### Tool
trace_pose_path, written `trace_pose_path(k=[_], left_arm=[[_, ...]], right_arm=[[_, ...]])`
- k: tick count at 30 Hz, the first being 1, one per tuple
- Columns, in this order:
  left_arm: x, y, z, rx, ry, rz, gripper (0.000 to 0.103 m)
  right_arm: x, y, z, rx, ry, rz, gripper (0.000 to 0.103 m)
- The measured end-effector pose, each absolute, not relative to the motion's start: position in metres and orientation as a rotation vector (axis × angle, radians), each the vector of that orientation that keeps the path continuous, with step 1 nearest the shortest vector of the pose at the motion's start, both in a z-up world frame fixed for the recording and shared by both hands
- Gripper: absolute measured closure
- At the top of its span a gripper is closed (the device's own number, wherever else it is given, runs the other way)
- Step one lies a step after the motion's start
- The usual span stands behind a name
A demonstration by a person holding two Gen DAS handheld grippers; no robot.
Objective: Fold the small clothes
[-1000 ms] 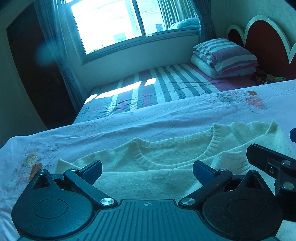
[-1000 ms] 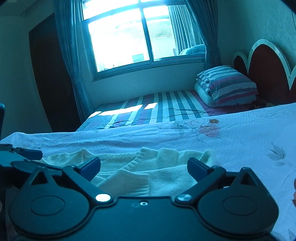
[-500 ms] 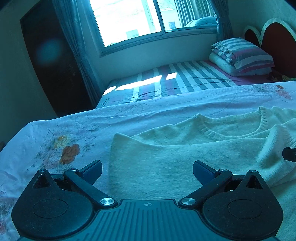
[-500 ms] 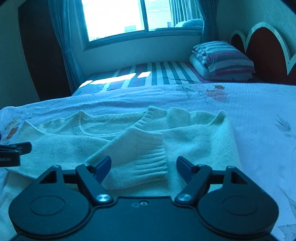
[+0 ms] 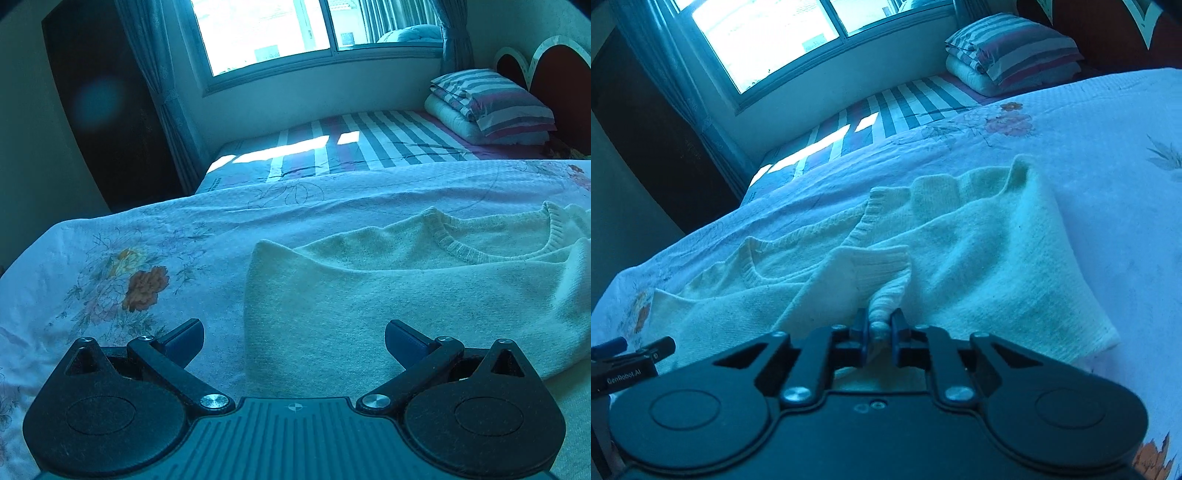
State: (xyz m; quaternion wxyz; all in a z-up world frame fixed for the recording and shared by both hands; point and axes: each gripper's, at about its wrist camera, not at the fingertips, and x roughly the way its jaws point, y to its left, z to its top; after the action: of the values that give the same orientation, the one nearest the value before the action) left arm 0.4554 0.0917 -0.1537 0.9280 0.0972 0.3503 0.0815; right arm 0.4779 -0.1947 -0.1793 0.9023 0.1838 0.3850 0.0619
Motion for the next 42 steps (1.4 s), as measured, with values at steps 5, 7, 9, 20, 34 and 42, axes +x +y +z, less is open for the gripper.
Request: trace_pose_path(k=[5, 7, 9, 20, 34, 42], left_arm=[[0.455, 0.089, -0.151, 0.212, 0.705, 0.159, 0.000], [0.455, 0.090, -0.148, 0.205, 0.698, 0.159, 0.000], [0.456, 0.089, -0.145, 0.209, 0.692, 0.159, 0.000], [0.473, 0.083, -0.164, 0.239, 0.769, 0.177, 0.000], [0.470, 0.067, -0.154, 0.295, 0.676, 0.156, 0.000], [0.492, 0.069, -0.126, 0.234, 0.582, 0.138, 0.000]], right_arm=[[0.469, -0.191, -0.173, 0.323, 0.762, 0.148, 0.094], [0.464, -0.187, -0.164, 0.283, 0.721, 0.140, 0.094], [0.461, -0.187, -0.155, 0.254, 0.680, 0.131, 0.094], [0.462, -0.202, -0.176, 0.183, 0.720, 0.040, 0.091], [0.452, -0.209, -0.170, 0.142, 0.667, 0.038, 0.028], [0.429, -0.199, -0.148, 0.051, 0.581, 0.088, 0.023]])
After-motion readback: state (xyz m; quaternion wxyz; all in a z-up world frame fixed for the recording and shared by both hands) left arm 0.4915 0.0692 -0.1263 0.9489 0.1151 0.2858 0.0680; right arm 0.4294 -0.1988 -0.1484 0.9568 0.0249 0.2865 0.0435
